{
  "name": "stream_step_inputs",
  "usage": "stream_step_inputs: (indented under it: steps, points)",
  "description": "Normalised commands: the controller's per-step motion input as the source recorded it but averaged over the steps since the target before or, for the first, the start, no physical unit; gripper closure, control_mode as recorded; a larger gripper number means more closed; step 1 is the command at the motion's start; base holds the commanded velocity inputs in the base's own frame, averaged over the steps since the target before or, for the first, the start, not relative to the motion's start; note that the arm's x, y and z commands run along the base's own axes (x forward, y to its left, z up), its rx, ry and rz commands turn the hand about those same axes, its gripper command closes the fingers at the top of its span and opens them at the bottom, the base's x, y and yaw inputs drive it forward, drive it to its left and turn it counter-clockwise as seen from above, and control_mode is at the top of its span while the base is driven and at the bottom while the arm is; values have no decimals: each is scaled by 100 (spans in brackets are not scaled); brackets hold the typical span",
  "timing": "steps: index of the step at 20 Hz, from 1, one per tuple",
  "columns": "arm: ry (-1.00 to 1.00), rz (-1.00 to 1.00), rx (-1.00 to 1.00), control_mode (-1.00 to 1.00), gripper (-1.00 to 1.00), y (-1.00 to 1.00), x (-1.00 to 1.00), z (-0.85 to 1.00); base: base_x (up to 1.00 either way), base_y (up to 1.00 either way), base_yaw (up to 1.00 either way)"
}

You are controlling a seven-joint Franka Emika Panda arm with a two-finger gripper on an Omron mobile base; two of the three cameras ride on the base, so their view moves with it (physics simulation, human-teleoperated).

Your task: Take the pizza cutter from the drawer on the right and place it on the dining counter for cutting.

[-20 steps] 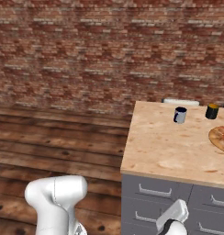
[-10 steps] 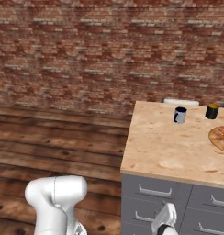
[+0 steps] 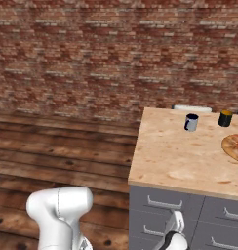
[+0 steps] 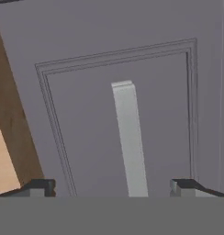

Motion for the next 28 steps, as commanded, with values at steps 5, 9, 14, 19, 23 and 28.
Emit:
stream_step_inputs:
  steps: [5,9,14,19,23,28]
  points:
    - [0,0,-6,-100,-100,0,16,-18,0,0,0]
    - [0,-1,0,-100,-100,0,31,-13,0,0,0]
    - [0,0,0,-100,-100,0,38,-4,0,0,0]
    - [0,0,0,-100,-100,0,35,-14,0,0,0]
    - [0,0,0,-100,-100,0,25,-31,0,0,0]
    - [0,0,0,-100,-100,0,19,-35,0,0,0]
